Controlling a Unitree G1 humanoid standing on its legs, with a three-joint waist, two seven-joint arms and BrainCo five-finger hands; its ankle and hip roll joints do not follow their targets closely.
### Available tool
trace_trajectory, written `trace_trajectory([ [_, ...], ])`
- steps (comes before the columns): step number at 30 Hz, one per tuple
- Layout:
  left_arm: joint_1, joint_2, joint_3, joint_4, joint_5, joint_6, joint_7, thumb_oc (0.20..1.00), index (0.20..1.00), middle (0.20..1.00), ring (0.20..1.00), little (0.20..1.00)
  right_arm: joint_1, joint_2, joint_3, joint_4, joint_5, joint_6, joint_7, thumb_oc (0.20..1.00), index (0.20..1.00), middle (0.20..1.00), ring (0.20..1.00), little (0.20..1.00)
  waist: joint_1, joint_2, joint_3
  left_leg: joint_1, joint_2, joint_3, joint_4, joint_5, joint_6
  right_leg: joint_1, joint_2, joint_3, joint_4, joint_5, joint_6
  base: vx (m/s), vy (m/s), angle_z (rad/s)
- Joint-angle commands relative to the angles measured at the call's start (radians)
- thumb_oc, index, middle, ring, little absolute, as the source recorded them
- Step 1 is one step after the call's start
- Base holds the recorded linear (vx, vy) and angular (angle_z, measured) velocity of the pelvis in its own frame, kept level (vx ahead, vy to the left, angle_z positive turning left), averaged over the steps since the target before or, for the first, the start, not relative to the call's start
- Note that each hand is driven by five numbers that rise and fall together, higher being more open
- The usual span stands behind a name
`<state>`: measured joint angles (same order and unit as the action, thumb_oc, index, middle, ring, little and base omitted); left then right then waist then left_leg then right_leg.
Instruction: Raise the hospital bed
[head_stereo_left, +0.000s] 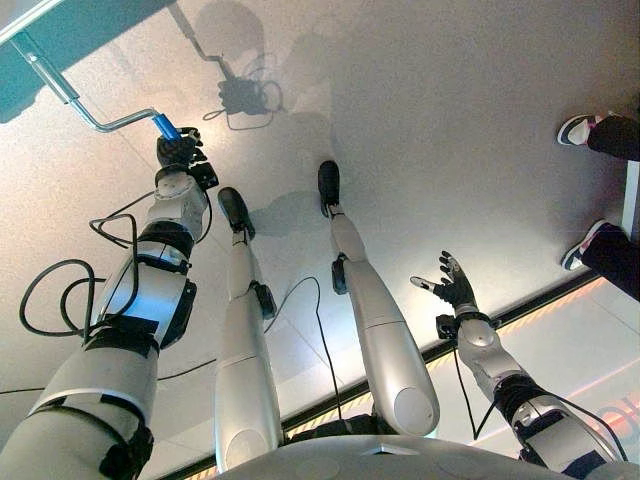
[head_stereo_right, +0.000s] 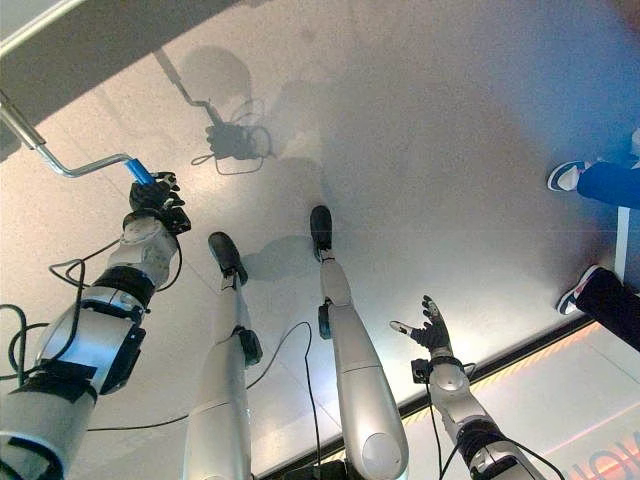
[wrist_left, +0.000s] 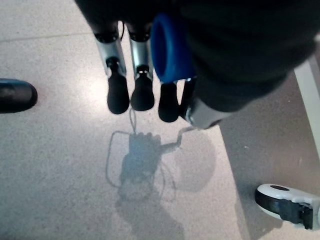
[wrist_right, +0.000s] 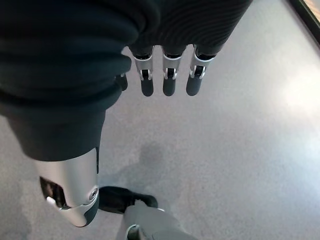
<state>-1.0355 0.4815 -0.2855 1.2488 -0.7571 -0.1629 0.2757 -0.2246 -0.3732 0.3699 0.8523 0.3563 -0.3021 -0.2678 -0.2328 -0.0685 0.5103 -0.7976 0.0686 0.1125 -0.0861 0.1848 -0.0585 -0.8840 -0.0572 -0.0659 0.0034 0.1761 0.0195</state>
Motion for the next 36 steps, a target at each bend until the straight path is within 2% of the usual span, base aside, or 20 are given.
trace_trajectory([
  [1,-0.101,0.047,-0.026,0.022,0.082,-0.034,-0.002,0.200,0.200,0.200,0.200,0.200,0.081,-0.024,0.000,0.034,0.035,-0.013,0.001,1.000,1.000,1.000,1.000,1.000,0.017,-0.059,0.010,0.049,-0.016,-0.027,-0.001,-0.020,-0.002,0.006,-0.002,0.033,-0.037,0.080,0.121,0.00,0.000,0.00],
  [19,-0.117,0.035,-0.086,-0.053,0.087,-0.056,-0.019,0.200,0.200,0.200,0.200,0.200,0.077,-0.022,0.008,0.066,0.038,-0.001,0.016,1.000,1.000,1.000,1.000,1.000,0.024,-0.016,0.010,0.120,-0.024,-0.006,-0.001,-0.032,0.002,0.046,-0.005,0.043,0.006,0.062,0.116,0.00,0.003,-0.01],
  [28,-0.112,-0.011,-0.118,-0.111,0.081,-0.076,-0.032,0.200,0.200,0.200,0.200,0.200,0.094,-0.018,0.007,0.087,0.037,0.003,0.024,1.000,1.000,1.000,1.000,1.000,0.025,0.008,0.010,0.165,-0.029,-0.001,-0.001,-0.038,0.005,0.074,-0.003,0.047,0.029,0.051,0.111,0.00,0.001,-0.01],
  [36,-0.068,-0.038,-0.142,-0.231,0.067,-0.097,-0.038,0.200,0.200,0.200,0.200,0.200,0.095,-0.012,-0.010,0.121,0.042,0.013,0.028,1.000,1.000,1.000,1.000,1.000,0.039,0.044,0.010,0.224,-0.037,0.003,-0.001,-0.043,0.008,0.121,-0.007,0.050,0.055,0.034,0.107,0.00,0.000,0.00],
])
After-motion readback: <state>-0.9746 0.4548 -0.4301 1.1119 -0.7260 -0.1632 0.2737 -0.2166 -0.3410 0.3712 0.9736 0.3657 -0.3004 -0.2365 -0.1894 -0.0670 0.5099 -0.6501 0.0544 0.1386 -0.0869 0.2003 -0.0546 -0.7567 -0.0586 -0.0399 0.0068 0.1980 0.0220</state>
